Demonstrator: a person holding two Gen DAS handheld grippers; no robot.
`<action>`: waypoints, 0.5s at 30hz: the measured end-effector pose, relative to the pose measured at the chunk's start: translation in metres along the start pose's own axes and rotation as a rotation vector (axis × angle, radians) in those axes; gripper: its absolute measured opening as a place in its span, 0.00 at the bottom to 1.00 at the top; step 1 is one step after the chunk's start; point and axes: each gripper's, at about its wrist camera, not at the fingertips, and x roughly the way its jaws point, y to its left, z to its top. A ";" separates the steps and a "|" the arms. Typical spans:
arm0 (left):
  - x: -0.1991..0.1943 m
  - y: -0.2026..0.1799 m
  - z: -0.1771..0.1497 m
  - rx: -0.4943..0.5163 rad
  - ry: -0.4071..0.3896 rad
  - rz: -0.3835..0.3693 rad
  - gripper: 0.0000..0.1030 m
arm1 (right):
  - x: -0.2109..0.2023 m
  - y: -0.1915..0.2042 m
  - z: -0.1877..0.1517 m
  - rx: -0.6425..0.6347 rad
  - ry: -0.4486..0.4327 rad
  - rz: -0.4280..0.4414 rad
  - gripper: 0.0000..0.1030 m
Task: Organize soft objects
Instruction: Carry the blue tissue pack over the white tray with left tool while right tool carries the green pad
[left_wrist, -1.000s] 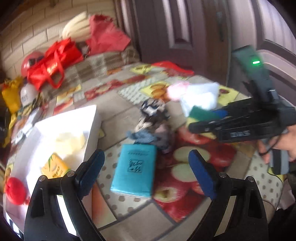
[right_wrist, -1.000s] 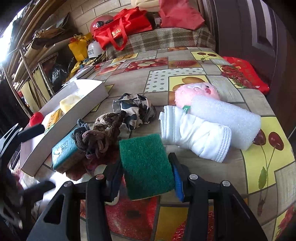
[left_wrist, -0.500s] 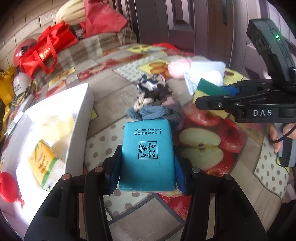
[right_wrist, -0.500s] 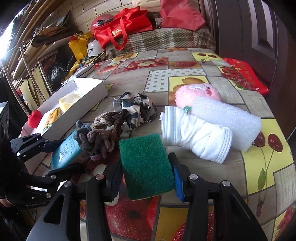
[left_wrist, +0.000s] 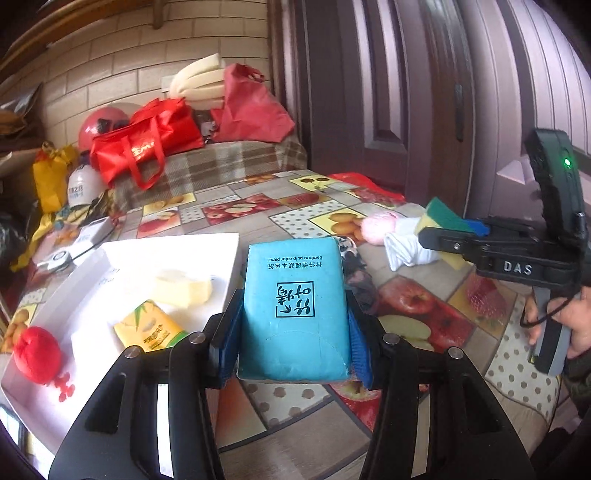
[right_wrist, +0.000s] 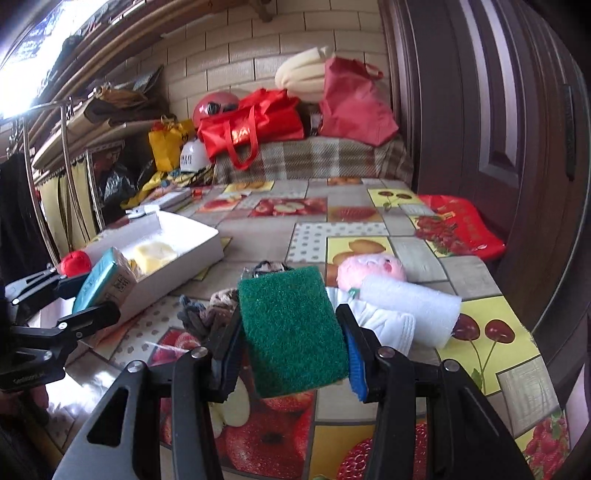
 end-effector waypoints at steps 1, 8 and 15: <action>-0.001 0.003 0.001 -0.012 -0.006 0.003 0.48 | -0.001 0.003 0.001 0.001 -0.011 0.004 0.46; -0.015 0.028 -0.003 -0.049 -0.062 0.062 0.48 | 0.001 0.036 0.002 -0.037 -0.038 0.032 0.46; -0.051 0.075 -0.014 -0.082 -0.157 0.215 0.48 | 0.006 0.068 0.002 -0.060 -0.046 0.088 0.46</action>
